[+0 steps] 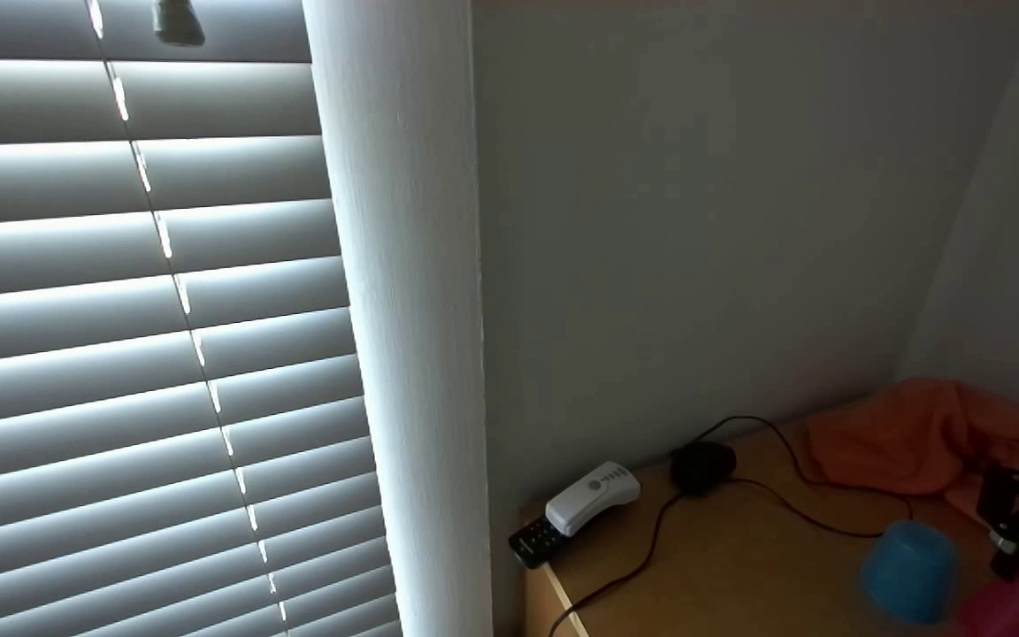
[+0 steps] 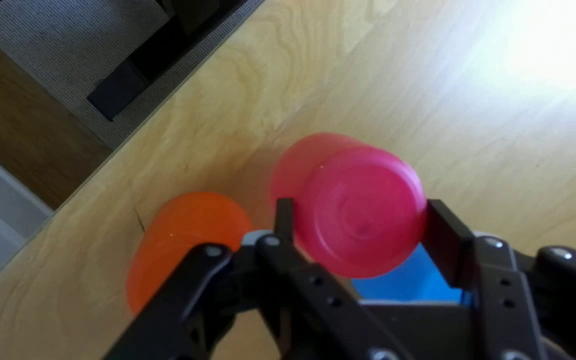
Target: Pick up the pink cup and put it on the blue cup
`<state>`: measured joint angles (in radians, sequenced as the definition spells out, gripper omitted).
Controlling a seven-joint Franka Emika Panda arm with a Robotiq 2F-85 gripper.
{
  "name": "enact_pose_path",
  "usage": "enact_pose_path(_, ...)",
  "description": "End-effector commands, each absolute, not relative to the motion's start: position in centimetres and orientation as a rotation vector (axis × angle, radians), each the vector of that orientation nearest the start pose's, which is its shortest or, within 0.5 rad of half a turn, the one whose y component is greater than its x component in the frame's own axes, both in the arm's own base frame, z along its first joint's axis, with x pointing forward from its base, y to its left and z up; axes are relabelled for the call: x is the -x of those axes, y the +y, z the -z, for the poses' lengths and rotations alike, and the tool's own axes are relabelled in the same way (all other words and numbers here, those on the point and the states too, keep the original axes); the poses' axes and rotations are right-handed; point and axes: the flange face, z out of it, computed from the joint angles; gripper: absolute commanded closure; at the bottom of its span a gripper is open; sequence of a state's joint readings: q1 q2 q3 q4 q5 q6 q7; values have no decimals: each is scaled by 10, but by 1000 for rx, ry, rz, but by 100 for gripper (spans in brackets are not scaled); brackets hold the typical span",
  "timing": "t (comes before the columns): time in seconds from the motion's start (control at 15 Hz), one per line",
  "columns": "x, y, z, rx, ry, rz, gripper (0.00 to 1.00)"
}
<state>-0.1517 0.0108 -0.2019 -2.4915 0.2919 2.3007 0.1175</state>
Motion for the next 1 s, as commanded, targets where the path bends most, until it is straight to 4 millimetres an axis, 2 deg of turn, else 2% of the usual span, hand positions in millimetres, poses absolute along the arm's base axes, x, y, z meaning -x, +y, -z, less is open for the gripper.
enact_pose_path(0.0, -414, -142, -312, 2769, 903, -249, 60)
enact_pose_path(0.13, -414, -138, -337, 2792, 846, -234, 60)
enact_pose_path(0.2, -422, -142, -314, 2772, 888, -243, 35)
enact_pose_path(0.4, -420, -139, -337, 2785, 851, -213, 35)
enact_pose_path(0.8, -420, -138, -337, 2789, 848, -215, 35)
enact_pose_path(0.87, -420, -138, -339, 2790, 830, -218, 60)
enact_pose_path(0.93, -420, -138, -342, 2796, 815, -216, 60)
